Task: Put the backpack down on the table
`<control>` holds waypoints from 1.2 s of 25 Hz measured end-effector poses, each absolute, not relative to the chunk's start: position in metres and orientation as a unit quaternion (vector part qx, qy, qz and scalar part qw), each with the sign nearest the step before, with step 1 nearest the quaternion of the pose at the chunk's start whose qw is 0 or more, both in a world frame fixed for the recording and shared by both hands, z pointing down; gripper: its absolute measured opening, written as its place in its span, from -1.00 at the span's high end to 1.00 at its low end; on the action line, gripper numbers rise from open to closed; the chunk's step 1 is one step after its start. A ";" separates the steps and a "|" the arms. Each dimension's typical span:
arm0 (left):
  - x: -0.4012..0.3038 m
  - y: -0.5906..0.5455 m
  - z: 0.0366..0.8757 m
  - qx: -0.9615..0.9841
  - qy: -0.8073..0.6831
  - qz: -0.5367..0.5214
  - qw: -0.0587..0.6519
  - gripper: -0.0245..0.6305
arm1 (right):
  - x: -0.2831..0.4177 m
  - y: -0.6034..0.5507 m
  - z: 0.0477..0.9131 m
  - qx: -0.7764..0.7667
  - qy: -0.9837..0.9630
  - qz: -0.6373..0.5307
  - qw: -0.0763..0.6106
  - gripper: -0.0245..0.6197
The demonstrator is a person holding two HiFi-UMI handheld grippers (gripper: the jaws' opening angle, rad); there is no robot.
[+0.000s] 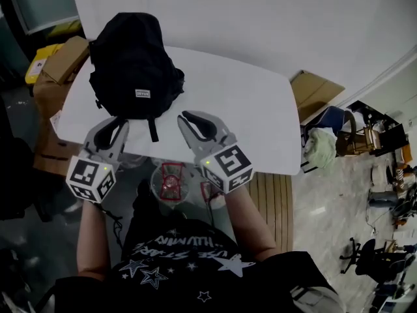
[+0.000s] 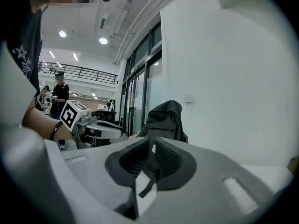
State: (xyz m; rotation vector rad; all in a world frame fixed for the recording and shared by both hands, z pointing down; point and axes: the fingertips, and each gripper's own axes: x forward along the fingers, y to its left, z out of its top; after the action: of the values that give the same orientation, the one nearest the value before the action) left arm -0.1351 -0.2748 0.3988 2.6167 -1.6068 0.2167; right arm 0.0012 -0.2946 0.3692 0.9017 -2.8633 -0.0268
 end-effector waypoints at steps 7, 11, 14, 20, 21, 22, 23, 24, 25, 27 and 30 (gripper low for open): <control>-0.099 -0.234 0.407 0.846 -0.526 0.073 0.051 0.90 | 0.049 -0.263 0.383 0.314 -0.947 0.012 0.072 0.92; -0.085 -0.216 0.407 0.843 -0.529 0.086 0.047 0.90 | 0.057 -0.249 0.391 0.308 -0.948 0.028 0.074 0.92; -0.083 -0.206 0.412 0.842 -0.529 0.091 0.049 0.90 | 0.054 -0.238 0.398 0.300 -0.950 0.037 0.075 0.92; -0.086 -0.194 0.427 0.844 -0.525 0.092 0.064 0.90 | 0.041 -0.226 0.417 0.291 -0.950 0.045 0.099 0.92; -0.088 -0.192 0.429 0.844 -0.524 0.091 0.066 0.90 | 0.037 -0.224 0.419 0.290 -0.950 0.046 0.102 0.92; -0.091 -0.189 0.430 0.845 -0.523 0.090 0.068 0.90 | 0.033 -0.221 0.419 0.289 -0.950 0.047 0.105 0.92; -0.093 -0.185 0.430 0.846 -0.521 0.089 0.069 0.90 | 0.029 -0.218 0.419 0.288 -0.950 0.051 0.104 0.92; -0.096 -0.181 0.430 0.848 -0.519 0.086 0.072 0.90 | 0.025 -0.214 0.416 0.288 -0.951 0.057 0.101 0.92; -0.098 -0.176 0.429 0.850 -0.515 0.084 0.075 0.90 | 0.021 -0.210 0.413 0.287 -0.951 0.063 0.096 0.92; -0.105 -0.165 0.429 0.852 -0.510 0.082 0.080 0.90 | 0.013 -0.201 0.408 0.288 -0.951 0.065 0.093 0.92; -0.117 -0.152 0.426 0.853 -0.509 0.077 0.082 0.90 | 0.003 -0.189 0.407 0.292 -0.949 0.060 0.104 0.92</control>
State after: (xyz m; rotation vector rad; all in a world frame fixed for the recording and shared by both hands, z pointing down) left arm -0.1166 -0.1521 0.4260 2.5484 -1.5207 0.2301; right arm 0.0027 -0.1893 0.4072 0.8605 -2.7992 0.1762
